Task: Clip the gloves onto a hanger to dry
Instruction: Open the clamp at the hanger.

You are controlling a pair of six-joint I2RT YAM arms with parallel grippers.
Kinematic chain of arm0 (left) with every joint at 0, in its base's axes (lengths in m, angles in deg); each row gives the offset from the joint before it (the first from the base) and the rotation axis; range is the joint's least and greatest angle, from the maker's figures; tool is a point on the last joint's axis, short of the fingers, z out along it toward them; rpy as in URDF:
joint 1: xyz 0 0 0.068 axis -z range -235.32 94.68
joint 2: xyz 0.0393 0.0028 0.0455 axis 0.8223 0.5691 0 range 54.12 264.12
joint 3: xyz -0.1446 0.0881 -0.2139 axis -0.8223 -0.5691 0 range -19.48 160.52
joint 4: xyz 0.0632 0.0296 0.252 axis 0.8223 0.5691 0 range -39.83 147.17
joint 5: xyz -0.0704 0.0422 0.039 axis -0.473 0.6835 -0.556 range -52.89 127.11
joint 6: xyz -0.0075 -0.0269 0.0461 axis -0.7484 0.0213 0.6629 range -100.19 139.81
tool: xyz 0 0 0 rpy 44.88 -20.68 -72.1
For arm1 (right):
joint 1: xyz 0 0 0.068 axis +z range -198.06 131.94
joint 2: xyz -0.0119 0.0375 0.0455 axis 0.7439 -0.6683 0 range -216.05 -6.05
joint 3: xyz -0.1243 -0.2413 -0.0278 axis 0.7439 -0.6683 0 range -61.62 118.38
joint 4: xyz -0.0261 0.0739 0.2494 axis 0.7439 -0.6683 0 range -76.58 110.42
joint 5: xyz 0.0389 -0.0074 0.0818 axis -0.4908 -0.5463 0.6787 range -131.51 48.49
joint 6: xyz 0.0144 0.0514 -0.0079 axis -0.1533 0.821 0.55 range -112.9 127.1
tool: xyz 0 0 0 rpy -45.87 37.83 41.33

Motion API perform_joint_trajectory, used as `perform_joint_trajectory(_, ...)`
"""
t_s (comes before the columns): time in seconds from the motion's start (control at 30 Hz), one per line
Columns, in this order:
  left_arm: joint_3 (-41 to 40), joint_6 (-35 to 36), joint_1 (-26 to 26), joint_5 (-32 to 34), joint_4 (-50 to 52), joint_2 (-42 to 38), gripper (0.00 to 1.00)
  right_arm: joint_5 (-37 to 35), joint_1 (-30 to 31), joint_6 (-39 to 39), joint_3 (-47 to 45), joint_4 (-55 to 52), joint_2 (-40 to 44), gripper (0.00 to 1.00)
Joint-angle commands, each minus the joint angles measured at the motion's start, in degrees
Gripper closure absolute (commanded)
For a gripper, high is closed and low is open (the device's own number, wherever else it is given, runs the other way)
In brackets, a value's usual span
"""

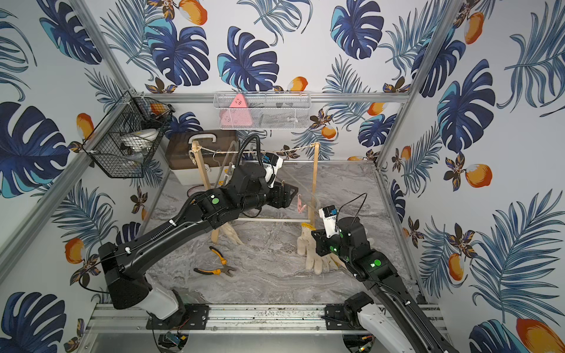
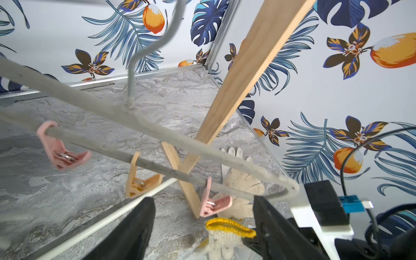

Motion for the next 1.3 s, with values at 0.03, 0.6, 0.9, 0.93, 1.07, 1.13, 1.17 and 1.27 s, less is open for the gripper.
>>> perform_joint_trajectory(0.03, 0.52, 0.25, 0.00, 1.32, -3.54, 0.03, 0.25, -14.31, -0.40, 3.20, 1.26, -0.99, 1.15, 1.00)
perform_joint_trajectory(0.6, -4.26, 9.17, -8.71, -10.01, -3.62, -2.37, 0.30, 0.79, -3.51, -16.72, 17.86, 7.57, -7.31, 1.00)
perform_joint_trajectory(0.9, -3.95, 18.25, -10.53, -5.16, 2.53, -2.75, 0.32, 12.51, -3.66, -19.53, 22.89, 7.00, -13.95, 1.00)
perform_joint_trajectory(0.93, -4.09, 19.17, -10.59, -4.61, 2.86, -2.78, 0.32, 12.22, -3.66, -19.64, 23.50, 6.83, -14.91, 1.00)
perform_joint_trajectory(1.07, -4.53, 24.17, -11.00, -3.94, 3.21, -2.31, 0.32, 11.02, -3.66, -20.22, 24.68, 7.45, -18.51, 1.00)
perform_joint_trajectory(1.13, -4.33, 26.80, -11.30, -4.25, 3.41, -1.92, 0.32, 9.45, -3.74, -20.19, 25.10, 8.02, -20.16, 1.00)
perform_joint_trajectory(1.17, -4.33, 28.36, -11.38, -4.25, 3.33, -1.73, 0.32, 8.23, -3.72, -19.96, 25.16, 8.19, -21.12, 1.00)
perform_joint_trajectory(1.27, -4.55, 32.23, -11.71, -4.60, 2.98, -1.17, 0.32, 4.69, -3.66, -19.39, 29.15, 6.85, -24.73, 1.00)
